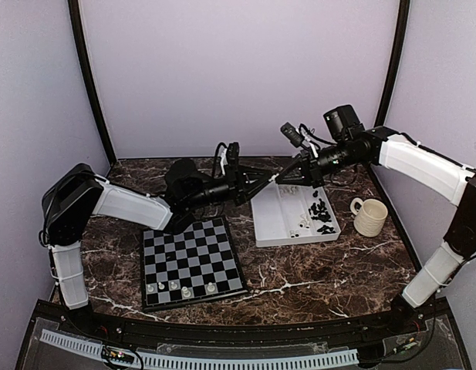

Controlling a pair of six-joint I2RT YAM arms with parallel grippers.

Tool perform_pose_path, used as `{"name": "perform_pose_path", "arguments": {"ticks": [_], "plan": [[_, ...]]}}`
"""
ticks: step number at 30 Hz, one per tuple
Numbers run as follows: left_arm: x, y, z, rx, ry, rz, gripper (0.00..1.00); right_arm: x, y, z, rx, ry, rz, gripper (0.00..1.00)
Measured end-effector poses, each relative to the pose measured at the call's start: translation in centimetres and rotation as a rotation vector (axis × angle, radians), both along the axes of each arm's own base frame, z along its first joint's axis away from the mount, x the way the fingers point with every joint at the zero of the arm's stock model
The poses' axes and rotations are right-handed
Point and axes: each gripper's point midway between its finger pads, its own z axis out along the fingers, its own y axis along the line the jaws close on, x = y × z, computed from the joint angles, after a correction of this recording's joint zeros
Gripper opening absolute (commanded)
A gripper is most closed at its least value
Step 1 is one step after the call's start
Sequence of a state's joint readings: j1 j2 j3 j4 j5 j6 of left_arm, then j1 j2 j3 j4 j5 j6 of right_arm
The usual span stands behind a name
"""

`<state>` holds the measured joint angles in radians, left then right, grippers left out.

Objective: Set up the chess pieces on the board
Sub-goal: Pass from the left arm to the right

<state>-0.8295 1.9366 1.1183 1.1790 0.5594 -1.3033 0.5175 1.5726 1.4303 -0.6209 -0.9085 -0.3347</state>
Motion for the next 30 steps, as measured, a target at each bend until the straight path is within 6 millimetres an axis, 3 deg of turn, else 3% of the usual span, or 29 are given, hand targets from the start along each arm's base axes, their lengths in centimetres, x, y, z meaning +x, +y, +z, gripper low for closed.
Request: {"name": "perform_pose_path", "arguments": {"ticks": [2,7,11,14,19,23,25,30], "plan": [[0.1,-0.1,0.0,0.001,0.003,0.0,0.13,0.1,-0.1,0.0,-0.001,0.005,-0.004,0.0],[0.2,-0.2,-0.2,0.012,-0.002,0.002,0.4,0.2,-0.2,-0.1,-0.013,-0.008,-0.007,0.0],[0.5,0.2,-1.2,0.087,-0.029,0.031,0.47,0.5,-0.3,0.2,-0.049,-0.061,-0.019,0.0],[0.9,2.1,-1.2,0.189,-0.076,0.083,0.49,0.7,-0.5,-0.1,-0.107,-0.117,-0.027,0.0],[3.4,9.1,3.2,0.337,-0.238,0.27,0.51,-1.1,0.6,-1.5,-0.259,-0.22,0.03,0.0],[5.8,16.3,6.0,0.481,-0.337,0.469,0.57,-3.1,2.8,-3.4,-0.369,-0.27,0.121,0.0],[7.1,19.3,5.9,0.569,-0.342,0.553,0.58,-3.9,4.0,-4.9,-0.431,-0.286,0.165,0.0],[9.5,26.3,3.3,0.785,-0.305,0.71,0.6,-6.8,7.4,-9.7,-0.605,-0.337,0.308,0.0]]}}
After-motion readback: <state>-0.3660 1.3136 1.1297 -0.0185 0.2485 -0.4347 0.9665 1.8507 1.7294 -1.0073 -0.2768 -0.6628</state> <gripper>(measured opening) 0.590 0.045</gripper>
